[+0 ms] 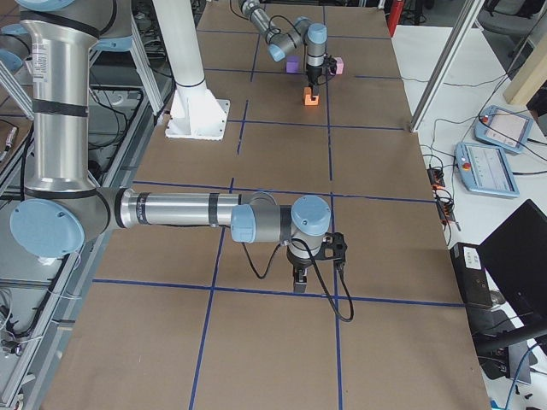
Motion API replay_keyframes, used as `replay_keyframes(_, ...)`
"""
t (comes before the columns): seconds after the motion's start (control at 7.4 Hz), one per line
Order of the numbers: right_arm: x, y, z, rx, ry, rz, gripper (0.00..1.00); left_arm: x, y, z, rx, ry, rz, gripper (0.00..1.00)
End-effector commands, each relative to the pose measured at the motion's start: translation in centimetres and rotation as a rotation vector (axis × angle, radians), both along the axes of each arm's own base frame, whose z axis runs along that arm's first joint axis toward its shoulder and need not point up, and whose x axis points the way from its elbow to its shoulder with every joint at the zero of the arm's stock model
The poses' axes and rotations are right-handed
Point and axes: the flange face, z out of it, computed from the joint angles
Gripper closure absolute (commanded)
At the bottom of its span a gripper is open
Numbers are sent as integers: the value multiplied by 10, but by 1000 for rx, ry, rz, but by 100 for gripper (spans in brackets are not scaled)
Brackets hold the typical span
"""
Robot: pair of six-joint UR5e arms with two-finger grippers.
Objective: Arrange blocks in a line
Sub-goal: 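Close the left gripper on the orange cube and lift it, then carry the orange cube toward the gap between the pink and purple cubes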
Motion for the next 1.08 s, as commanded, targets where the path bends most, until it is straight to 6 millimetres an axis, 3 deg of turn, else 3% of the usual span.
replay_keyframes(0.0, 0, 0, 0, 0, 0, 0, 0, -9, -2, -13, 11, 17, -8, 100)
replay_keyframes(0.14, -1, 0, 0, 0, 0, -2, 0, -40, -11, -35, 24, 35, -37, 100)
replay_keyframes(0.41, 0, 0, 0, 0, 0, 0, 0, -76, 7, -78, 7, 60, -24, 100)
replay_keyframes(0.54, 0, 0, 0, 0, 0, 0, 0, -80, 10, -78, 9, 59, -16, 100)
replay_keyframes(0.68, -1, 0, 0, -2, 0, -2, 0, -98, -3, -61, 55, 34, 12, 100)
replay_keyframes(0.95, 0, 0, 0, 0, 0, 0, 0, -152, -28, -19, 121, -15, 32, 100)
